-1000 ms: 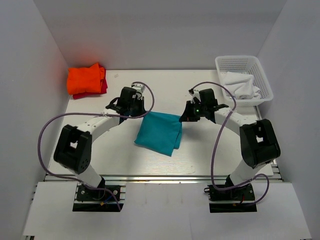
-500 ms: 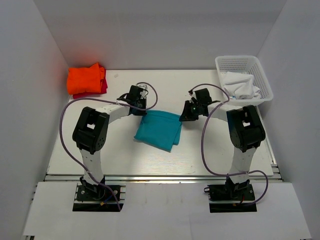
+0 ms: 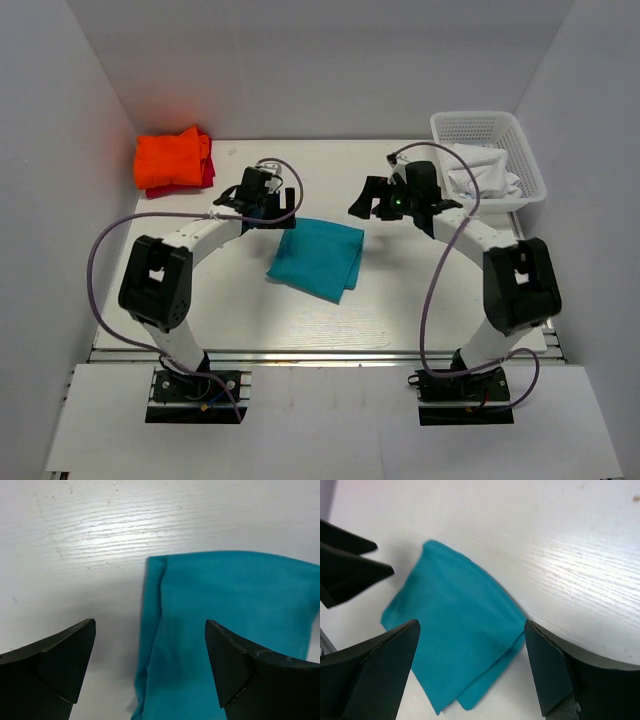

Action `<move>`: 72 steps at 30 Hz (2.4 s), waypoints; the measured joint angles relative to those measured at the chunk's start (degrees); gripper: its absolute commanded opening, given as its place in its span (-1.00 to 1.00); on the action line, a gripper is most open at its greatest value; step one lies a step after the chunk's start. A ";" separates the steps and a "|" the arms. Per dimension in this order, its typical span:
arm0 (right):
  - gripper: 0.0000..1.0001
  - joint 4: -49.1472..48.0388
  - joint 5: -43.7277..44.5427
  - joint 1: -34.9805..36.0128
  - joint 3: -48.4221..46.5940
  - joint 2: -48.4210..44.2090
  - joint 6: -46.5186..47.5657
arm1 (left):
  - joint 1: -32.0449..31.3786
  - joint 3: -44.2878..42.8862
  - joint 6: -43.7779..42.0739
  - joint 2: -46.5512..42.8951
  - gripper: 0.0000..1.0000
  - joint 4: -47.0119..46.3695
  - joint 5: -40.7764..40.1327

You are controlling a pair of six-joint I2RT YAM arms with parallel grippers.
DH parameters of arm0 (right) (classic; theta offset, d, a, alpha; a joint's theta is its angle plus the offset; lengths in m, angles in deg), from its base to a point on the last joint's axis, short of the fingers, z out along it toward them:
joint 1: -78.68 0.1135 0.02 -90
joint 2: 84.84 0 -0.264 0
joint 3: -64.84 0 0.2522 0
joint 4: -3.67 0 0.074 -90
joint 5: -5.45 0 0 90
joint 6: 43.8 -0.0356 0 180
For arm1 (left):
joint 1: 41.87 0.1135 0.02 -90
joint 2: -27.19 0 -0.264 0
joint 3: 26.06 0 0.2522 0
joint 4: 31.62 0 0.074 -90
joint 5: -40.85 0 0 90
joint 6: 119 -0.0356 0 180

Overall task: Fold and stack the t-shirts
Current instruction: Smooth out wrinkles on the folded tshirt, then put the neatly folded tshirt into the corner of the board with the left arm

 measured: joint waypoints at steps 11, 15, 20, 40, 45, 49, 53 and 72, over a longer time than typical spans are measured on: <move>0.81 4.46 3.74 -0.22 12.02 -15.76 -0.76 | -1.60 6.82 -2.73 -1.29 0.82 -0.24 5.38; 0.81 6.93 5.05 -0.28 13.07 -17.64 -0.63 | -2.89 7.45 -3.28 1.20 0.58 1.18 4.44; 0.81 8.35 7.34 -0.28 13.81 -20.11 -0.20 | -5.40 5.16 -3.61 4.20 0.13 2.25 0.35; 0.81 11.10 15.96 -0.35 17.57 -27.71 1.11 | -7.23 -2.21 -5.25 7.82 -1.00 3.80 -0.79; 0.81 11.08 17.81 -0.37 17.57 -27.89 1.33 | -6.93 -6.21 -10.38 4.66 -1.00 5.97 -7.67; 0.81 11.10 18.91 -0.37 17.57 -27.93 1.62 | -5.51 -10.97 -14.75 1.25 -1.00 7.17 -12.04; 0.81 11.08 19.10 -0.37 17.57 -27.93 1.62 | -2.49 -17.09 -18.56 0.74 -1.00 7.54 -15.85; 0.81 11.17 13.11 -0.37 9.38 -21.22 0.63 | 17.27 -58.90 -31.06 23.93 -1.00 17.42 -15.89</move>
